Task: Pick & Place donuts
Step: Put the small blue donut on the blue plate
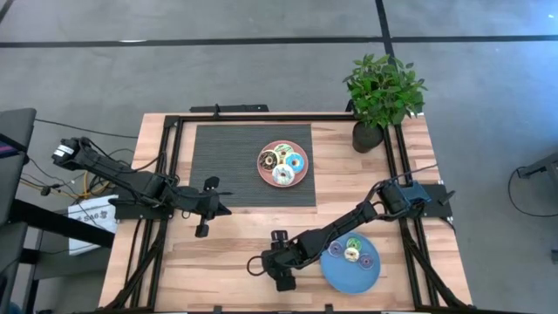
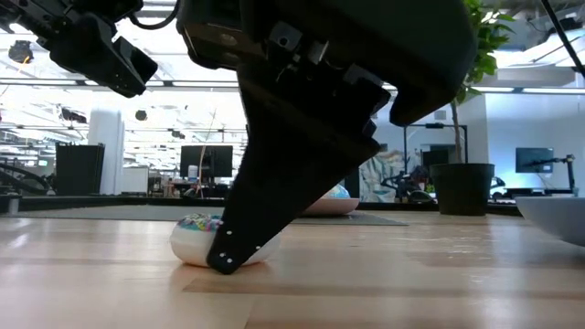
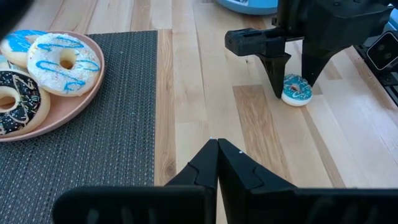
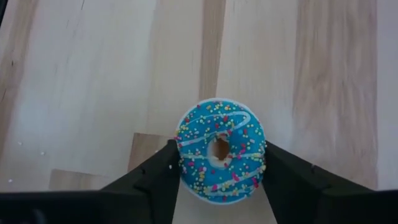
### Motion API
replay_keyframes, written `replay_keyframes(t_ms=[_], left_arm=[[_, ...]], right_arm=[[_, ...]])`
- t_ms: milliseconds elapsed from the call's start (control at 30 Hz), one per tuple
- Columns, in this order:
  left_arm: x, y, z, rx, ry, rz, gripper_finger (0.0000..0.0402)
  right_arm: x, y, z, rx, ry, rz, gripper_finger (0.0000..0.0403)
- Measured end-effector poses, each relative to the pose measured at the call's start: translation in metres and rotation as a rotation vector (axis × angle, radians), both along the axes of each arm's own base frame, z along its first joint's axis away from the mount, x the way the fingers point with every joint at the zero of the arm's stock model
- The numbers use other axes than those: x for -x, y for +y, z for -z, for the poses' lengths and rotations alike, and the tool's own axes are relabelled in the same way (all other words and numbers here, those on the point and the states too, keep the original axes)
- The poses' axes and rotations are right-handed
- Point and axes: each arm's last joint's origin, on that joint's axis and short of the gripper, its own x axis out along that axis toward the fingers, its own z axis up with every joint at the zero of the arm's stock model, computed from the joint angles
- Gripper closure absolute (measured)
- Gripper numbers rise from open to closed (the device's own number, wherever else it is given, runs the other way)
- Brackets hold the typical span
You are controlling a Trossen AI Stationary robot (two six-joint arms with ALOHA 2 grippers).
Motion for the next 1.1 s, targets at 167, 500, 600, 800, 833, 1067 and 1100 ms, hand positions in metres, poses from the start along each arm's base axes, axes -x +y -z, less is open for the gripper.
replay_keyframes(t_ms=[167,500,600,800,833,1067,1100], left_arm=[[0.0,0.0,0.0,0.0,0.0,0.0,0.0401],[0.0,0.0,0.0,0.004,-0.004,0.004,0.0401],[0.0,0.0,0.0,0.005,-0.003,0.006,0.0401],[0.0,0.0,0.0,-0.005,-0.003,0.012,0.0401],[0.0,0.0,0.0,-0.009,-0.004,0.015,0.0401],[0.0,0.0,-0.001,-0.027,-0.009,0.027,0.0401],[0.0,0.0,-0.001,-0.032,-0.01,0.03,0.0401]], right_arm=[[0.004,-0.007,-0.008,-0.001,0.038,0.059,0.022],[0.025,-0.02,-0.044,0.056,0.129,0.203,0.0222],[0.036,-0.014,-0.057,0.105,0.107,0.247,0.022],[0.073,0.0,-0.068,0.149,0.077,0.389,0.0228],[0.084,0.002,-0.067,0.129,0.08,0.424,0.023],[0.158,0.023,-0.076,-0.034,0.072,0.655,0.0241],[0.166,0.026,-0.077,-0.052,0.074,0.669,0.0241]])
